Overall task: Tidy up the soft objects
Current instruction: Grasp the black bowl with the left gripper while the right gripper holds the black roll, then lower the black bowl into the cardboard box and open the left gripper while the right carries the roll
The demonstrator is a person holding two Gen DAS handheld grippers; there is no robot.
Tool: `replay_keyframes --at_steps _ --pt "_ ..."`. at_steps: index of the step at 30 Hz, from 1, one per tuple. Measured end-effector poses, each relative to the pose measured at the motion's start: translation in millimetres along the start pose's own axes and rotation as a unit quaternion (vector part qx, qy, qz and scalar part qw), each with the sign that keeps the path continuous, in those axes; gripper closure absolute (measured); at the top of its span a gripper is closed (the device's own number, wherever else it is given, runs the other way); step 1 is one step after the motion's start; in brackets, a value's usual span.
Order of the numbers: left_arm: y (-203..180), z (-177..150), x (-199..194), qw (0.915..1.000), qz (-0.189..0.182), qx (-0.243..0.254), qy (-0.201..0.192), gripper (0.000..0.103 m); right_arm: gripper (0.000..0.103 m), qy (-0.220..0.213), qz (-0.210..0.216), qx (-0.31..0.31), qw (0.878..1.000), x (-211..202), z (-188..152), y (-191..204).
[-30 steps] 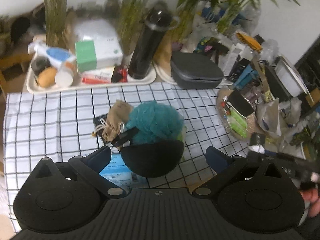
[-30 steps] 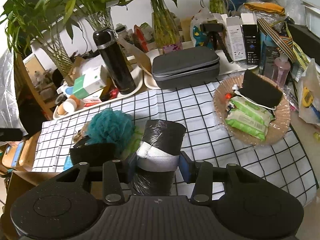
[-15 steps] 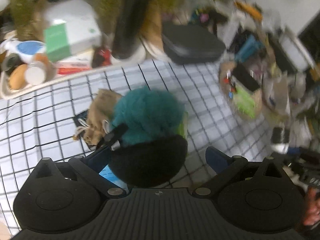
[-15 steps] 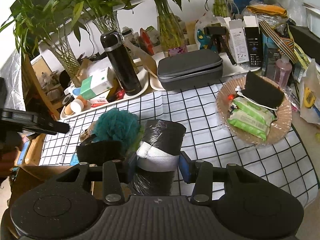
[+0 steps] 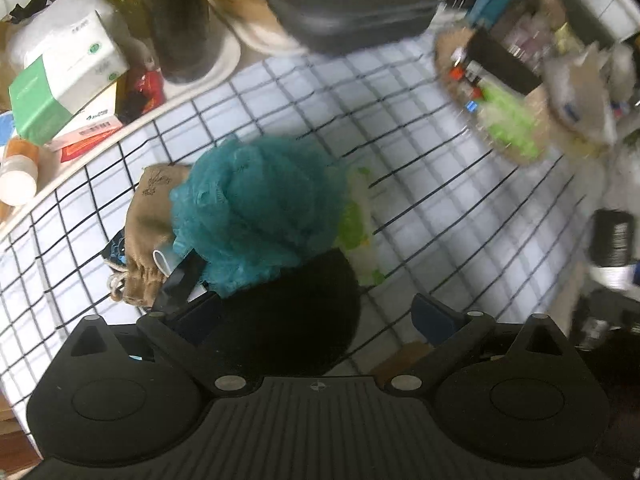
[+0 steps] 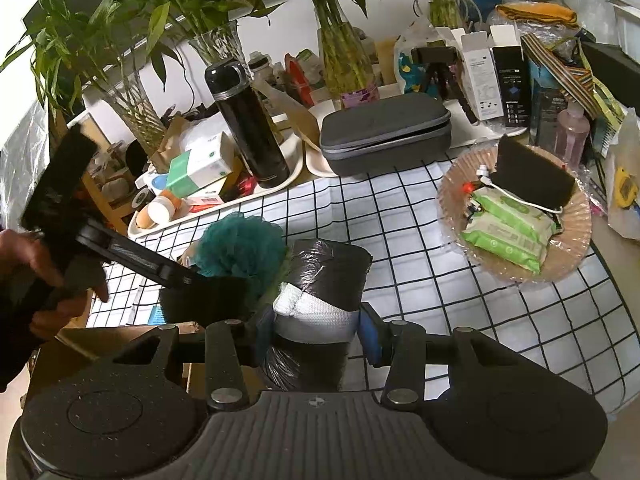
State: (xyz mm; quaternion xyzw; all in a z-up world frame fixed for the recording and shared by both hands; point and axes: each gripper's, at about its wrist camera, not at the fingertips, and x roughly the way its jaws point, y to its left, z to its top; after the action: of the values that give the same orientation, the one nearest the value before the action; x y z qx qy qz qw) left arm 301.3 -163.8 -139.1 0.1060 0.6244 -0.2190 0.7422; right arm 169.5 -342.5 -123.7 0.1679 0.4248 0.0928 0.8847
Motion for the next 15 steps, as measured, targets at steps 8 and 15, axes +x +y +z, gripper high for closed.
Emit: replay_keyframes --at_steps 8,15 --pt "-5 -1 25 0.9957 0.065 0.027 0.061 0.035 0.055 -0.002 0.004 0.006 1.0 -1 -1 -2" --pt "-7 -10 -5 0.9961 0.079 0.04 0.008 0.047 0.055 -0.004 0.007 0.002 1.0 -5 0 -1"
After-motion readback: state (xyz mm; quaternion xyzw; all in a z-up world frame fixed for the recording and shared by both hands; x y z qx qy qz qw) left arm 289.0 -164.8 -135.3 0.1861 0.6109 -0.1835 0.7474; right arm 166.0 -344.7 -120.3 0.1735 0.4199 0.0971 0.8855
